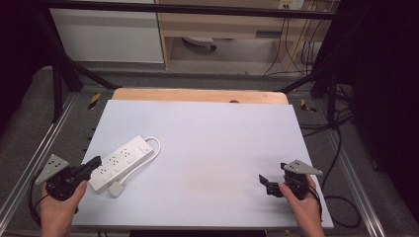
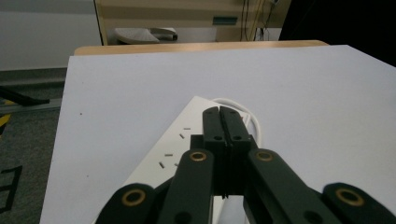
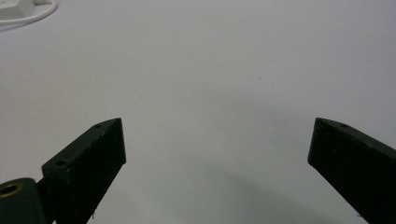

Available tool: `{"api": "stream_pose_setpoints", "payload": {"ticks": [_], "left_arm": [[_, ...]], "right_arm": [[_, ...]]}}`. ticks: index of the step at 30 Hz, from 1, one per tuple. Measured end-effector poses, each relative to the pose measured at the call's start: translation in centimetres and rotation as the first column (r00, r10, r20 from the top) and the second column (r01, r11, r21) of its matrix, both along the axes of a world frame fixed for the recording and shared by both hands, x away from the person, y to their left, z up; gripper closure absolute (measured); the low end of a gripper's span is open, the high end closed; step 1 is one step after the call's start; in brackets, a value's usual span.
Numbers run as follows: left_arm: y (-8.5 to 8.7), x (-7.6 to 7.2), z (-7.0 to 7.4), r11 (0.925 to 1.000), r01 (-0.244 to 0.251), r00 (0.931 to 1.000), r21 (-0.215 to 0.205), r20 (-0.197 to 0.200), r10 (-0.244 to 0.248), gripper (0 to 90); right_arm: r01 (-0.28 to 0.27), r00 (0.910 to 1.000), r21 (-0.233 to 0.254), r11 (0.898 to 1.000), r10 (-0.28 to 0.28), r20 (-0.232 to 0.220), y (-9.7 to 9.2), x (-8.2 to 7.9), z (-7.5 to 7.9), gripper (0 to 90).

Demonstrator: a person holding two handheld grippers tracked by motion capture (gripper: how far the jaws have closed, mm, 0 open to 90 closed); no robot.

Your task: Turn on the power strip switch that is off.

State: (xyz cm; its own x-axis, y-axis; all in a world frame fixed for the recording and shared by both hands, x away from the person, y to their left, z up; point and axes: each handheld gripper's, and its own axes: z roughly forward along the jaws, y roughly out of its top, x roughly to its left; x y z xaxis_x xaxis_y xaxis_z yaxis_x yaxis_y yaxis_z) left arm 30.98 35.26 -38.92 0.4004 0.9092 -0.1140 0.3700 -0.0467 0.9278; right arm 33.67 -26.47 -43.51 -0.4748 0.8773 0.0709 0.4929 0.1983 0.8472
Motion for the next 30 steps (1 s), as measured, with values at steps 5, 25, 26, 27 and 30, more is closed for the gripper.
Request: {"api": "stream_pose_setpoints", "payload": {"ticks": [5,25,26,27,30], "left_arm": [[-0.1,0.4,-0.5,0.9999,0.009,0.9993,0.011,-0.037,-0.009,90.0],[-1.1,1.1,-1.6,0.9945,0.060,0.9910,0.086,-0.124,-0.049,89.9],[-1.1,1.2,-1.7,0.9941,0.059,0.9906,0.091,-0.129,-0.047,89.9],[-1.0,1.2,-1.7,0.9941,0.056,0.9902,0.093,-0.132,-0.044,90.0],[-1.2,1.3,-2.0,0.9944,0.059,0.9882,0.088,-0.146,-0.045,89.9]], "right_arm": [[0.002,1.0000,-0.003,1.000,-0.002,0.000,0.0,0.1,0.0,4.6],[-0.007,0.9998,-0.006,1.000,0.007,-0.017,0.1,0.1,-0.2,4.5],[-0.010,0.9998,-0.007,1.000,0.010,-0.018,0.2,0.2,-0.2,4.5],[-0.011,0.9998,-0.010,1.000,0.011,-0.018,0.2,0.2,-0.2,4.6],[-0.012,0.9997,-0.009,1.000,0.012,-0.019,0.2,0.2,-0.2,4.6]]}}
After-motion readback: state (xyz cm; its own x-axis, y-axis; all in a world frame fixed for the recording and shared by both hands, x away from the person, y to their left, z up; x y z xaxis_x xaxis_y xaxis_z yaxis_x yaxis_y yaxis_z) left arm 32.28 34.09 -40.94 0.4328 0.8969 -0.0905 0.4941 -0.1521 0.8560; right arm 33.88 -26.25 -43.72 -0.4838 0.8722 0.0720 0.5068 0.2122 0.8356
